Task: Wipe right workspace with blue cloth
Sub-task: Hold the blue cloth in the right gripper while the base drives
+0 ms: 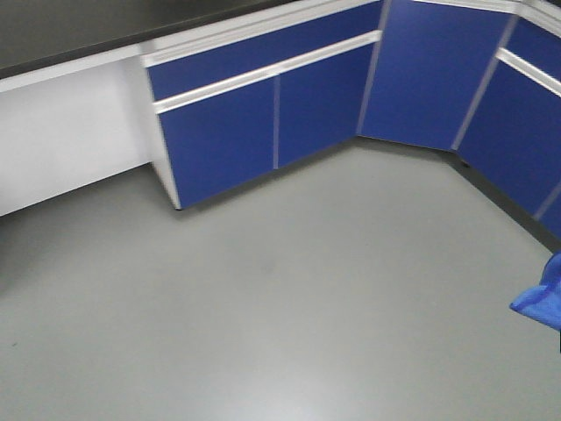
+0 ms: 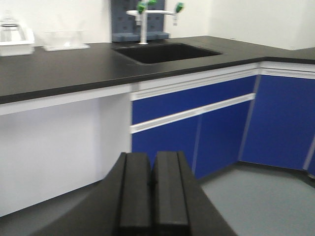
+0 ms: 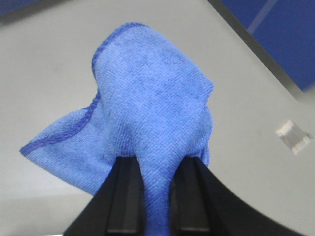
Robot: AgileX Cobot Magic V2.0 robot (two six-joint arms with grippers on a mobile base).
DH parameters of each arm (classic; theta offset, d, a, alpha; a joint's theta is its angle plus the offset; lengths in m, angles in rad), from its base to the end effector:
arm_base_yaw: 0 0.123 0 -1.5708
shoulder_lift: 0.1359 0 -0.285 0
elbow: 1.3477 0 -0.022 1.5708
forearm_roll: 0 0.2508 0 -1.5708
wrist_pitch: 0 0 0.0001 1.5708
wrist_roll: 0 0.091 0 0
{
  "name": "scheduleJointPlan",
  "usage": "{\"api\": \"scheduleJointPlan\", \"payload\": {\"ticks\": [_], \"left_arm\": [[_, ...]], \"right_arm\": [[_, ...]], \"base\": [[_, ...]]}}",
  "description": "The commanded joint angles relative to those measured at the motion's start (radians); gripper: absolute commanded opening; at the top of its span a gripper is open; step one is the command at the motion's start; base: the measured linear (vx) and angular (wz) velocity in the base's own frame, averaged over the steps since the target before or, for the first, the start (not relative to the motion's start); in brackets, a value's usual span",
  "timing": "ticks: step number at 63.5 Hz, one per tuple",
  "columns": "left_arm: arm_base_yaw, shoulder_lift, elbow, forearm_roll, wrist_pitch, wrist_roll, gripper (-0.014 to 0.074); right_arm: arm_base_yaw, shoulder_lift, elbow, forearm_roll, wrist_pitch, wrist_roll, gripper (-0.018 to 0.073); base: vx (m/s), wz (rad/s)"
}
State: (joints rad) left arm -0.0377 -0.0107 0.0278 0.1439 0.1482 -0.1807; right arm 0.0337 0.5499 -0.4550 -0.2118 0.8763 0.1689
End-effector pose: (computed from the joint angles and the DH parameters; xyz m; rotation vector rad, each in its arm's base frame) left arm 0.0566 -0.0002 0.1910 -0.0167 1.6474 -0.0406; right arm 0.0885 -0.0117 0.2547 0.0701 2.4343 -0.1686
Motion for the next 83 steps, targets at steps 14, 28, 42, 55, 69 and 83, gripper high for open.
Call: {"api": "scheduleJointPlan", "payload": {"ticks": [14, 28, 42, 55, 69, 83], "left_arm": [[-0.005, -0.016, 0.03, 0.001, -0.08, -0.008, -0.0006], [-0.005, -0.016, 0.03, 0.001, -0.08, -0.008, -0.0006], [-0.005, -0.016, 0.03, 0.001, -0.08, -0.008, -0.0006], [-0.005, -0.016, 0.03, 0.001, -0.08, -0.008, -0.0006], [-0.005, -0.016, 0.03, 0.001, -0.08, -0.008, -0.0006], [-0.005, -0.016, 0.03, 0.001, -0.08, -0.008, -0.0006]], "right_arm": [[-0.003, 0.001, -0.029, -0.02, -0.049, -0.008, -0.0004], [-0.003, 0.001, -0.029, -0.02, -0.049, -0.008, -0.0004], [-0.003, 0.001, -0.029, -0.02, -0.05, -0.008, -0.0004], [-0.003, 0.001, -0.029, -0.02, -0.05, -0.008, -0.0004], [-0.003, 0.001, -0.029, -0.019, -0.046, -0.008, -0.0004], [-0.003, -0.014, -0.029, -0.019, -0.02, -0.008, -0.0004]], "base": [[-0.14, -0.64], [-0.12, -0.71], [-0.1, -0.8], [-0.09, -0.84], [-0.06, -0.69], [0.02, -0.4]]}}
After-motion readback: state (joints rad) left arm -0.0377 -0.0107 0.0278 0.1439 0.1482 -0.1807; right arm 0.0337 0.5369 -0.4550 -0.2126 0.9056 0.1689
